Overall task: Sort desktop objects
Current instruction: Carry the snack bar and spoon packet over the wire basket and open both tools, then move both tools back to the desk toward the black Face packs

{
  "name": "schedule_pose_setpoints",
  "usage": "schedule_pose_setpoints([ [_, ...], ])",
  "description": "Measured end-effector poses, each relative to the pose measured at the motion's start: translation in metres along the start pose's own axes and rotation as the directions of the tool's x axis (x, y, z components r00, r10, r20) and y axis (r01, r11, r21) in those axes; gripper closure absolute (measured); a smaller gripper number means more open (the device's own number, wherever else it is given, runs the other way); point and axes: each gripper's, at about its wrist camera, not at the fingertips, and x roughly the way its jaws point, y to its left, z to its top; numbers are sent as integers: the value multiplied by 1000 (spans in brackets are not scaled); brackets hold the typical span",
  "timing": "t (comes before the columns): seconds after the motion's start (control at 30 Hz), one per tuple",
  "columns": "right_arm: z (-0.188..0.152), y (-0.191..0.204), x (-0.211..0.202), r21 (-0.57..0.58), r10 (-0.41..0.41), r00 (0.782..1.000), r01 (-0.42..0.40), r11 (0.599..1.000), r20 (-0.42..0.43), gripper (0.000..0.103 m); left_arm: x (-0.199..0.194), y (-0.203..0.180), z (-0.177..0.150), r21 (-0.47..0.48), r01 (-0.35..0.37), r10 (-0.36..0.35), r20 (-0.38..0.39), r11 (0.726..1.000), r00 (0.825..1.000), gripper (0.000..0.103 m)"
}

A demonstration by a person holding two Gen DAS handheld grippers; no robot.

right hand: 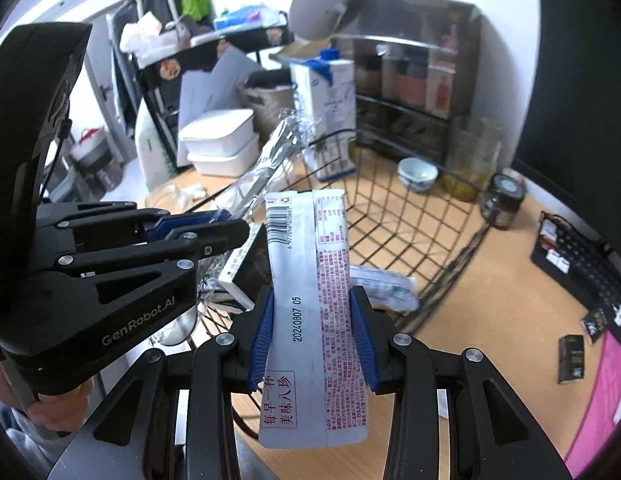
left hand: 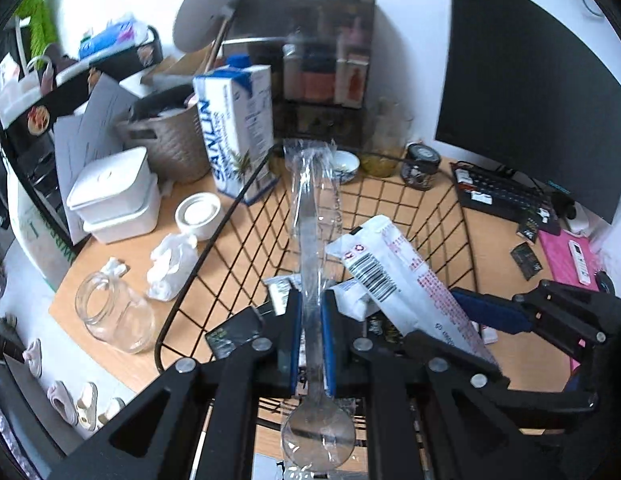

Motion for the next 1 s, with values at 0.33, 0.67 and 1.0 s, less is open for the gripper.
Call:
schedule_pose_setpoints([
  [0.33, 3, 3, 20, 2, 6, 1000, -6, 1000, -20, 65, 9, 8, -3, -11, -6, 6, -21, 1000, 1000, 94],
  [0.67, 3, -7, 6, 40, 11, 999, -12, 999, 35, 52, -3, 15, 0, -55, -1, 3, 46, 998, 999, 32],
  [1.0, -8, -20, -27, 62, -36, 996, 31, 998, 84, 52, -25, -7, 3, -10, 27, -26, 107, 1000, 994, 32],
])
